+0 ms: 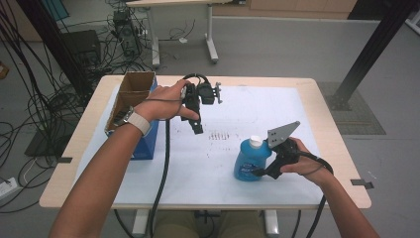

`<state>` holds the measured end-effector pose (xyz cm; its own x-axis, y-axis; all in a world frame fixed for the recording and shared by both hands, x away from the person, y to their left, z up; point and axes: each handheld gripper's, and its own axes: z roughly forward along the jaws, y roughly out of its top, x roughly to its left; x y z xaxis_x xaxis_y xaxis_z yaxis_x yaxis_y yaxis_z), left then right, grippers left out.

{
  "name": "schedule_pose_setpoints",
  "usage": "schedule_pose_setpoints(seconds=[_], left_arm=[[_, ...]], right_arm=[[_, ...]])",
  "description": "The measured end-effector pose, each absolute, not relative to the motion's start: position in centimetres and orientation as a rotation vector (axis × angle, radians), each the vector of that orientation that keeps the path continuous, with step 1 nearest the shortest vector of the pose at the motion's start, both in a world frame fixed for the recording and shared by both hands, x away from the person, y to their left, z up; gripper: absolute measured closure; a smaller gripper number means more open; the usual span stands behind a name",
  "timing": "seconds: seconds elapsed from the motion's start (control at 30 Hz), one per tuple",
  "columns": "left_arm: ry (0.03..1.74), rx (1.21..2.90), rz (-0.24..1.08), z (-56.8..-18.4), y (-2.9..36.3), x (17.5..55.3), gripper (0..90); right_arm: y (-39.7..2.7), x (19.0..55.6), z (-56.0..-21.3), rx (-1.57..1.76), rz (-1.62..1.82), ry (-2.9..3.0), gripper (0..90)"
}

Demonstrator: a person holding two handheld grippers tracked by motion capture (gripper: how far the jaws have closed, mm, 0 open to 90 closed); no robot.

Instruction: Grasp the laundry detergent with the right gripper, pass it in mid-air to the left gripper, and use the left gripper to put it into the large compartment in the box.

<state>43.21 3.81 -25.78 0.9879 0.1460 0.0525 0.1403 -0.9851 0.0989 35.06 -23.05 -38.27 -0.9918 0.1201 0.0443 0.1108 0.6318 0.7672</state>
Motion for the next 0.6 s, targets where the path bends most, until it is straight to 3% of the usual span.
schedule_pose_setpoints(seconds=[0.6], left_arm=[[0.222,3.033,0.091,-25.86,3.93,43.25,11.5]], right_arm=[[-22.94,35.14,-38.84,0.204,1.370,2.808,17.4]])
